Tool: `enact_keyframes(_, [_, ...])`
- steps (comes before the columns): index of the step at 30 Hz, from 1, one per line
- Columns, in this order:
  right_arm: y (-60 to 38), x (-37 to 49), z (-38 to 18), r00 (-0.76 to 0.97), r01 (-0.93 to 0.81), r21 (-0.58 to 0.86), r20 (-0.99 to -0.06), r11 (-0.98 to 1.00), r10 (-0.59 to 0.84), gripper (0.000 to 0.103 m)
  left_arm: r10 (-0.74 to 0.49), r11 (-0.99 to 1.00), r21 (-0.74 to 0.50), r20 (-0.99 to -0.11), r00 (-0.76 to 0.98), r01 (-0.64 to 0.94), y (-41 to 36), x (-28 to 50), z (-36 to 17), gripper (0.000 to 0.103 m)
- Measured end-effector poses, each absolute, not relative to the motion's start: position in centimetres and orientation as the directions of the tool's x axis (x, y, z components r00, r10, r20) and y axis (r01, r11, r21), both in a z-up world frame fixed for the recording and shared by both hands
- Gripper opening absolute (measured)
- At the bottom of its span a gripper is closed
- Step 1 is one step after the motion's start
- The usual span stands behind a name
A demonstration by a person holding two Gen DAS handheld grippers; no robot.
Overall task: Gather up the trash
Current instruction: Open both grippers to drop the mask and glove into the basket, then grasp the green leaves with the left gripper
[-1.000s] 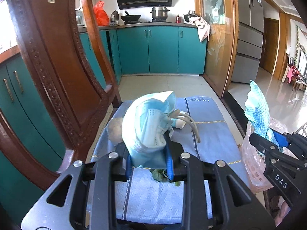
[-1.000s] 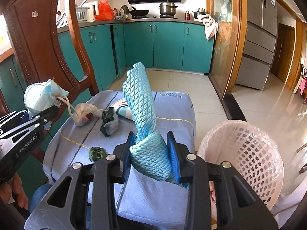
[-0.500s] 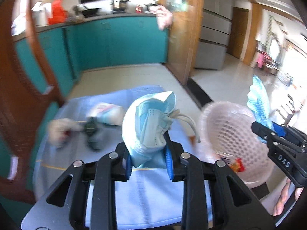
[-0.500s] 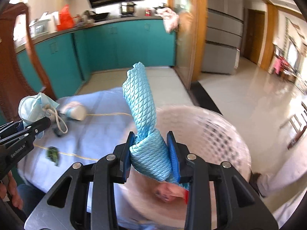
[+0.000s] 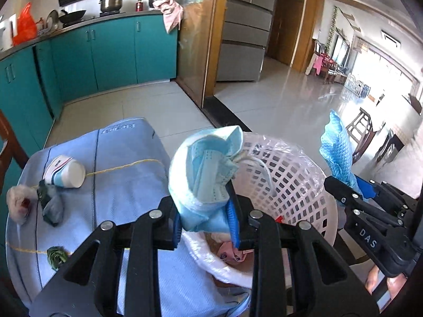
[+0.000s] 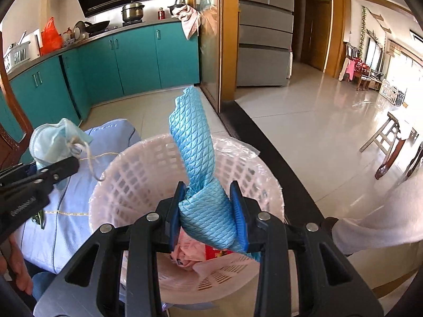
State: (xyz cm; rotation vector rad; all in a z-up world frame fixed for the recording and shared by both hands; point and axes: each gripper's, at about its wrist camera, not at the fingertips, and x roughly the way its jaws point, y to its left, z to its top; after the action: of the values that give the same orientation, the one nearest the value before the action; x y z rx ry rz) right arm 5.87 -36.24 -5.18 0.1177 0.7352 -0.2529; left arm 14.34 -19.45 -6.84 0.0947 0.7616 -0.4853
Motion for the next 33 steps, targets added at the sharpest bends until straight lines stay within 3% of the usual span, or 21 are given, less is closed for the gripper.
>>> enact_keyframes(4, [-36.8,6.1,-5.3,0.707,0.286,0.033,-0.682,0.958,-0.187,0.035,-0.397,0.872,-0.091,-0.707,0.585,0.481,-21.1,14.6,-7.8,0.041])
enact_keyframes(5, [-36.9,6.2,-5.4,0.703,0.296,0.043,-0.686,0.954,-0.186,0.038,-0.409,0.863,-0.104,-0.717,0.564,0.495,-21.5,14.6,-8.2,0.057])
enact_keyframes(6, [-37.2,6.4,-5.6,0.696,0.303,0.057,-0.695,0.951,-0.180,0.049,-0.421,0.856,-0.116,-0.723,0.548,0.503,-21.8,14.6,-8.3,0.073])
enact_keyframes(8, [-37.5,6.7,-6.0,0.688,0.310,0.077,-0.706,0.947,-0.168,0.058,-0.431,0.854,-0.133,-0.723,0.540,0.503,-21.7,14.6,-8.7,0.076])
enact_keyframes(11, [-37.4,6.9,-5.9,0.687,0.310,0.079,-0.707,0.948,-0.166,0.060,-0.412,0.867,-0.126,-0.728,0.549,0.482,-21.0,14.8,-9.1,0.086])
enact_keyframes(16, [-36.6,6.9,-5.5,0.699,0.298,0.085,-0.698,0.951,-0.156,0.061,-0.311,0.920,-0.072,-0.735,0.603,0.386,-17.5,15.5,-9.5,0.086])
enact_keyframes(20, [-34.8,7.2,-5.3,0.716,0.258,0.091,-0.687,0.962,-0.127,0.062,-0.116,0.982,0.014,-0.743,0.659,0.189,-11.3,15.6,-11.0,0.086])
enact_keyframes(25, [-30.1,8.9,-5.8,0.721,0.139,0.089,-0.691,0.986,-0.039,0.063,0.036,0.999,0.046,-0.795,0.606,0.001,-3.7,15.8,-14.4,0.086])
enact_keyframes(28, [-26.6,10.4,-6.3,0.714,0.067,0.072,-0.700,0.995,0.002,0.063,0.032,0.999,0.010,-0.841,0.541,-0.044,-0.1,16.6,-16.6,0.085])
enact_keyframes(31, [-23.0,11.7,-6.7,0.705,-0.004,0.079,-0.706,0.997,0.059,0.063,0.016,0.999,-0.006,-0.861,0.509,-0.041,1.4,17.1,-17.9,0.070])
enact_keyframes(33, [-20.8,12.5,-6.9,0.695,-0.046,0.089,-0.712,0.995,0.096,0.063,-0.013,0.999,-0.027,-0.869,0.495,-0.021,1.9,17.4,-18.5,0.050])
